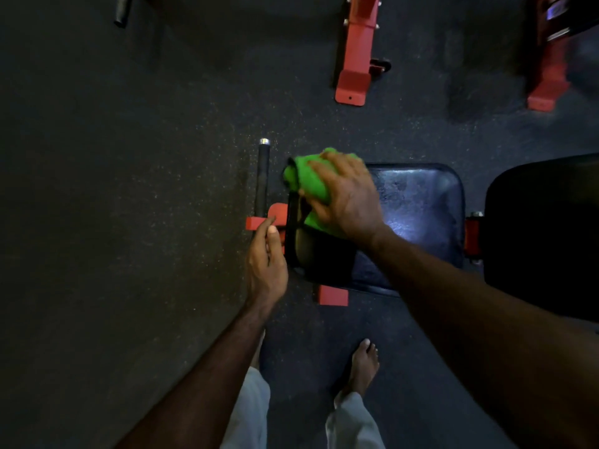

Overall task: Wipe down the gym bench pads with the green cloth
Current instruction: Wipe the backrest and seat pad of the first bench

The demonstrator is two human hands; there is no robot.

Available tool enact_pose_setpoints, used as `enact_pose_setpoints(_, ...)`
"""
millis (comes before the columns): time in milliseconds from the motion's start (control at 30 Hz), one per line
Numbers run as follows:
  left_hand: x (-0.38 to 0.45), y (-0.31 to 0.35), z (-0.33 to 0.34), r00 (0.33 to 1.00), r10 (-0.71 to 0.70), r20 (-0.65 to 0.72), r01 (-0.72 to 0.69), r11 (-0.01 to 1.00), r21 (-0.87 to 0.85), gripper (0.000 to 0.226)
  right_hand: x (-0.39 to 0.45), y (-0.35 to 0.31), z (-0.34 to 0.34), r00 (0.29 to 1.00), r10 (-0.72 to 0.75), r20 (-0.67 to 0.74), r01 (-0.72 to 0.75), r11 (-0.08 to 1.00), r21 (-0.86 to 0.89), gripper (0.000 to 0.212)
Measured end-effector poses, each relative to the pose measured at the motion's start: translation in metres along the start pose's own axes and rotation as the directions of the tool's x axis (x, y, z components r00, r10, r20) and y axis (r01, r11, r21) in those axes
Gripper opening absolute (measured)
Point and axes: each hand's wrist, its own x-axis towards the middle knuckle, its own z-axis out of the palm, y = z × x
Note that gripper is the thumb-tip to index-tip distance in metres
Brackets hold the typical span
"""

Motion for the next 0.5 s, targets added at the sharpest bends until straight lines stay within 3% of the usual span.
enact_pose_setpoints(33,0.0,0.002,-0.001,1.0,-0.002,-0.014,0.002,1.0,-0.024,0.049,-0.002,-0.008,0.002,0.978,0.202,-0.052,-0.202,0.979,0.009,0.055)
enact_pose_setpoints(67,-0.001,0.005,-0.002,0.999,-0.007,-0.032,0.005,0.999,-0.048,0.051,-0.006,-0.022,0.005,0.947,0.312,-0.075,-0.312,0.95,0.009,0.057)
enact_pose_setpoints(100,0.0,0.005,-0.003,0.998,-0.017,-0.056,0.014,0.998,-0.058,0.05,-0.012,-0.038,0.008,0.95,0.307,-0.058,-0.308,0.952,-0.004,0.06)
enact_pose_setpoints(167,0.002,0.005,-0.003,0.991,-0.087,-0.104,0.079,0.994,-0.079,0.045,-0.035,-0.054,0.015,0.999,-0.022,0.048,0.024,0.999,-0.028,0.064)
enact_pose_setpoints(200,0.005,0.003,-0.003,0.986,-0.112,-0.119,0.1,0.989,-0.107,0.045,-0.046,-0.049,0.014,0.969,-0.217,0.116,0.222,0.974,-0.032,0.065)
enact_pose_setpoints(233,0.008,-0.003,-0.004,0.986,-0.113,-0.123,0.096,0.986,-0.138,0.044,-0.052,-0.037,0.012,0.935,-0.326,0.141,0.333,0.942,-0.029,0.064)
enact_pose_setpoints(267,0.01,-0.007,-0.006,0.987,-0.105,-0.122,0.086,0.985,-0.151,0.04,-0.055,-0.027,0.01,0.943,-0.313,0.108,0.318,0.948,-0.027,0.064)
enact_pose_setpoints(333,0.013,-0.013,-0.008,0.989,-0.117,-0.085,0.102,0.98,-0.171,0.035,-0.062,-0.028,0.013,0.999,0.032,-0.027,-0.031,0.999,0.042,0.065)
enact_pose_setpoints(367,0.01,-0.013,-0.007,0.99,-0.121,-0.069,0.107,0.978,-0.177,0.034,-0.068,-0.04,0.016,0.972,0.224,-0.073,-0.218,0.972,0.084,0.068)
enact_pose_setpoints(400,0.007,-0.011,-0.006,0.991,-0.117,-0.066,0.102,0.977,-0.189,0.033,-0.076,-0.056,0.02,0.949,0.303,-0.083,-0.296,0.951,0.089,0.073)
enact_pose_setpoints(433,0.004,-0.008,-0.004,0.99,-0.123,-0.073,0.106,0.973,-0.203,0.033,-0.086,-0.069,0.025,0.964,0.256,-0.07,-0.252,0.966,0.066,0.079)
enact_pose_setpoints(500,-0.001,-0.006,-0.002,0.981,-0.173,-0.087,0.147,0.958,-0.248,0.04,-0.105,-0.069,0.028,0.999,-0.025,0.023,0.025,1.0,0.019,0.085)
